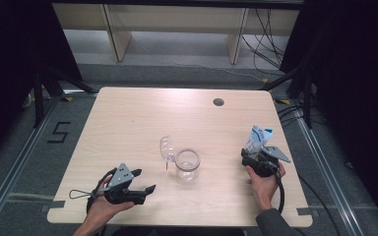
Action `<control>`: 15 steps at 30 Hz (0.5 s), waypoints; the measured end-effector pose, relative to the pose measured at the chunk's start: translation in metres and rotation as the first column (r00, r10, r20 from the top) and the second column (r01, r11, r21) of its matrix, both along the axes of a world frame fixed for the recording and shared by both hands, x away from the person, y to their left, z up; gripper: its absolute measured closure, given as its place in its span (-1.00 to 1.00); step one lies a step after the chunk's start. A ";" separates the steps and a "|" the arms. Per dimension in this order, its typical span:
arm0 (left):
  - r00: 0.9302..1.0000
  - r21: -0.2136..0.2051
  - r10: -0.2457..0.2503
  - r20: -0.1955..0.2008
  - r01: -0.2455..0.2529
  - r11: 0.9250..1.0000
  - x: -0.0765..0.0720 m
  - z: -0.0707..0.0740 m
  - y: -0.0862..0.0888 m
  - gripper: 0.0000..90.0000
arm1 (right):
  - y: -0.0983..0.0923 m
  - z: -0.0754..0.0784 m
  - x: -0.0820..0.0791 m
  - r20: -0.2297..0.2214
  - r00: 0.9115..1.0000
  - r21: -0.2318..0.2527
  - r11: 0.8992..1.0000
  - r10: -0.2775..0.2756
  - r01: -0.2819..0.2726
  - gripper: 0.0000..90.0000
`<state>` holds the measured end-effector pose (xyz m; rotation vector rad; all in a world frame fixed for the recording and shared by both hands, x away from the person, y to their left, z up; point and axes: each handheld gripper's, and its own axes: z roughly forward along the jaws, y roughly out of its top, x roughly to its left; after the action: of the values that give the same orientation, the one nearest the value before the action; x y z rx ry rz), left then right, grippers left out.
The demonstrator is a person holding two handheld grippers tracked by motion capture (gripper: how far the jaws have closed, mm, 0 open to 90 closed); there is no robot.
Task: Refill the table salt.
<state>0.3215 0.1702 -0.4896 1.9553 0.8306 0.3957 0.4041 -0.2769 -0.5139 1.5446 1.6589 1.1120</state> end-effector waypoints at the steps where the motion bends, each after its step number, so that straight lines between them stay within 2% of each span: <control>1: 1.000 0.000 0.000 0.000 0.000 1.000 0.000 0.000 0.000 -0.48 | 0.000 0.000 0.000 -0.002 1.000 -0.005 1.000 0.002 -0.002 -0.34; 2: 1.000 0.000 0.000 0.000 0.000 1.000 0.000 0.000 0.000 -0.48 | 0.000 0.000 0.000 -0.002 1.000 -0.005 1.000 0.002 -0.002 -0.34; 3: 1.000 -0.003 -0.001 0.001 0.001 1.000 0.000 0.000 0.000 -0.48 | 0.003 0.001 -0.001 -0.014 1.000 0.019 1.000 -0.001 0.002 -0.33; 6: 1.000 -0.002 -0.001 0.001 0.001 1.000 0.000 0.000 0.000 -0.48 | 0.002 0.001 -0.001 -0.013 1.000 0.009 1.000 0.001 0.000 -0.32; 9: 1.000 -0.003 0.002 0.004 -0.002 1.000 0.000 -0.001 -0.001 -0.48 | 0.005 0.000 0.000 -0.009 0.999 0.049 0.998 -0.038 0.039 -0.32; 10: 1.000 -0.001 -0.002 0.000 0.002 1.000 0.000 0.000 0.000 -0.48 | 0.007 0.000 0.000 -0.012 0.999 0.031 0.998 -0.051 0.051 -0.31; 11: 1.000 0.000 0.000 0.000 0.000 1.000 0.000 0.000 0.000 -0.48 | 0.009 0.001 0.001 -0.015 0.998 0.030 0.997 -0.067 0.068 -0.32; 15: 1.000 -0.005 -0.001 0.001 0.001 1.000 0.000 -0.001 0.000 -0.48 | 0.011 0.001 0.001 -0.011 0.997 0.038 0.997 -0.073 0.073 -0.31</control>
<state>0.3217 0.1704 -0.4902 1.9502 0.8294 0.3939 0.4047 -0.2662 -0.5131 1.6243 1.5825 1.1057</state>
